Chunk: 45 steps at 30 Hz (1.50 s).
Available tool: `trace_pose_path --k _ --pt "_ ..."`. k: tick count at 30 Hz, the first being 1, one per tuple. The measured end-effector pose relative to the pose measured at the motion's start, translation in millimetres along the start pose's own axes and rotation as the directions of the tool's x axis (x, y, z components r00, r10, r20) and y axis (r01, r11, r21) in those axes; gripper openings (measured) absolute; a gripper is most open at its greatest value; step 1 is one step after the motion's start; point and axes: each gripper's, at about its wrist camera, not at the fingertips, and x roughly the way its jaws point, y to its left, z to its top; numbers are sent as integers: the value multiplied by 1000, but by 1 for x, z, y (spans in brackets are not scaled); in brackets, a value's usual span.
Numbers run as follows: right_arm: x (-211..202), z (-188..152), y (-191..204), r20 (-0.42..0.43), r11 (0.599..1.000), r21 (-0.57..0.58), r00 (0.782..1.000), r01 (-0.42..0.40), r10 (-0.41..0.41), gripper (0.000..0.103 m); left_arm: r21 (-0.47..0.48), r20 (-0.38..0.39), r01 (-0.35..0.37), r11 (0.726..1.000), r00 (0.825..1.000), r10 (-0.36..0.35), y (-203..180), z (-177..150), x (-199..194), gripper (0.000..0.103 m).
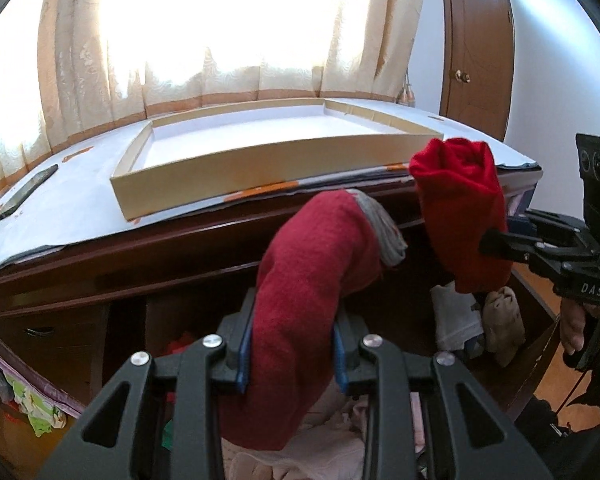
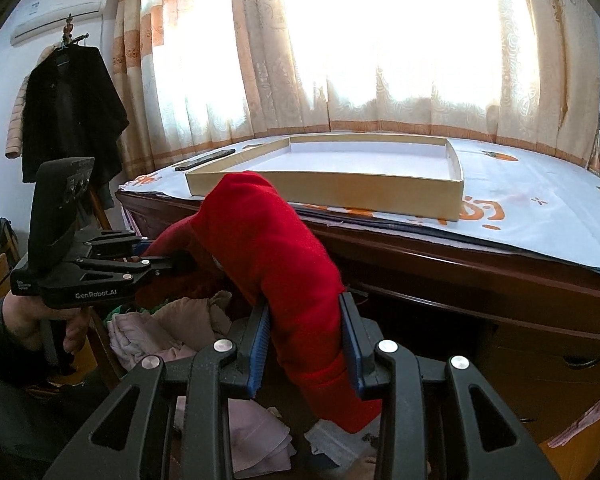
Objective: Take underwear out of drawer
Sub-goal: 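Lift both held red garments out of the drawer toward the tray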
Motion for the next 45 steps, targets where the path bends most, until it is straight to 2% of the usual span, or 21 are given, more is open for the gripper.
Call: trace_pose_path --k 7,11,16,23,33,45 --pt "-3 -1 1 17 1000 2 1000 4 -4 35 -22 15 0 1000 1000 0 4 -2 -5 30" --pt "-12 -3 2 62 1000 -5 998 2 -2 35 -41 28 2 999 1000 -1 5 -6 -9 30" --pt "-24 -8 1 126 998 44 991 -49 43 35 -59 58 1 998 998 2 5 -9 -19 30" --pt "-31 -14 9 158 992 85 984 -93 79 35 -77 122 11 997 993 -1 2 -6 -42 30" --pt "-53 -1 28 262 988 82 960 -127 102 35 -103 219 18 995 976 5 1 2 -68 30" --pt "-57 27 4 265 969 209 962 -131 73 35 -143 256 42 989 967 -4 15 28 -72 30"
